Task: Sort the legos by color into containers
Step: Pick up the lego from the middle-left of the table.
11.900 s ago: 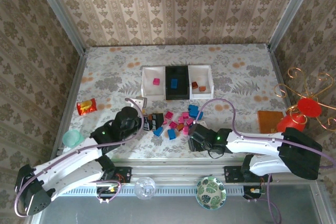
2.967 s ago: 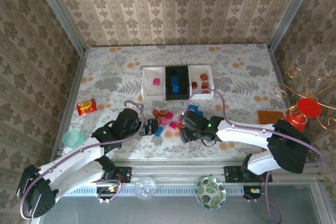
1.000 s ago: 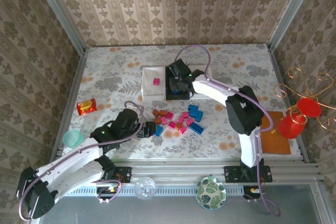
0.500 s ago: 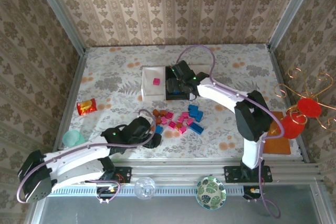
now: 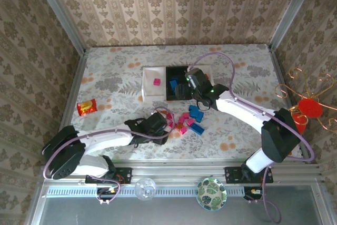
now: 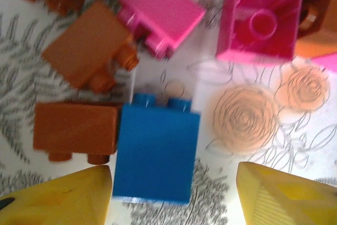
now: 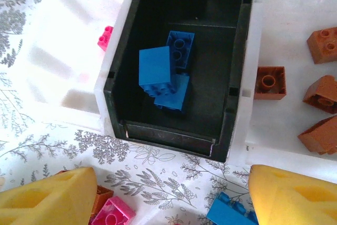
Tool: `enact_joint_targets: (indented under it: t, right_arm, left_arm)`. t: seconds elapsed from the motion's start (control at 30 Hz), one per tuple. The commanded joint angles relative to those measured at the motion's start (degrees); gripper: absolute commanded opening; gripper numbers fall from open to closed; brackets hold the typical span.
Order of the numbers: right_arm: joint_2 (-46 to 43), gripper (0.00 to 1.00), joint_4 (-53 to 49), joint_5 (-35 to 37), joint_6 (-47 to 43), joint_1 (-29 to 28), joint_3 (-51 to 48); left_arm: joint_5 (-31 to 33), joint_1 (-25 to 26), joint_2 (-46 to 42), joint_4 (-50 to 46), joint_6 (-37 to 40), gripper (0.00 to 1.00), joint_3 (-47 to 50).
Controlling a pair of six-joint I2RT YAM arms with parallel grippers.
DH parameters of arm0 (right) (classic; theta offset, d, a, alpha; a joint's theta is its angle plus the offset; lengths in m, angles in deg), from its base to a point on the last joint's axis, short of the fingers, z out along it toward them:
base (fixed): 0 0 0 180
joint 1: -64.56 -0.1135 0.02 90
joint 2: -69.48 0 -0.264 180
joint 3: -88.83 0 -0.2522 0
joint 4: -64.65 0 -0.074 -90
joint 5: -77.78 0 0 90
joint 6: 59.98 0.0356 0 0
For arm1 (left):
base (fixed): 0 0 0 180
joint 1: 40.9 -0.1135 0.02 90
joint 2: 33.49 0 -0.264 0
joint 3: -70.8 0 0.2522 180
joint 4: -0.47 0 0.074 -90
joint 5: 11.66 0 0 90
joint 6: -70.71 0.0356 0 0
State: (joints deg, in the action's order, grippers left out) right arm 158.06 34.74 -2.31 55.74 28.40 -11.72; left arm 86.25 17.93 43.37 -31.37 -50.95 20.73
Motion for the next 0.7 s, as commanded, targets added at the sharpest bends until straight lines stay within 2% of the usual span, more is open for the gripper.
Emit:
enact_joint_targets:
  t: [0.0, 0.23, 0.37, 0.53, 0.67]
  right_arm:
    - [-3.24, 0.78, 1.53, 0.90, 0.83, 0.17, -1.38]
    - [-4.73, 0.78, 2.01, 0.71, 1.15, 0.79, -3.57]
    - [-5.11, 0.78, 2.68, 0.71, 1.54, 0.83, -4.54]
    - [-6.26, 0.78, 2.51, 1.05, 1.75, 1.01, -6.02]
    - [-8.40, 0.78, 2.96, 1.25, 2.56, 1.09, -9.18]
  left_arm:
    - [2.15, -0.01, 2.66, 0.59, 2.73, 0.63, -2.34]
    - [3.41, 0.15, 5.36, 0.99, 2.70, 0.52, -2.14]
    - [3.77, 0.67, 5.57, 0.99, 2.11, 0.40, -1.27]
    - [2.70, 3.22, -1.66, -0.67, -0.26, 0.33, -0.43]
    - [1.05, 4.72, -10.12, -3.78, -1.61, 0.33, -2.14]
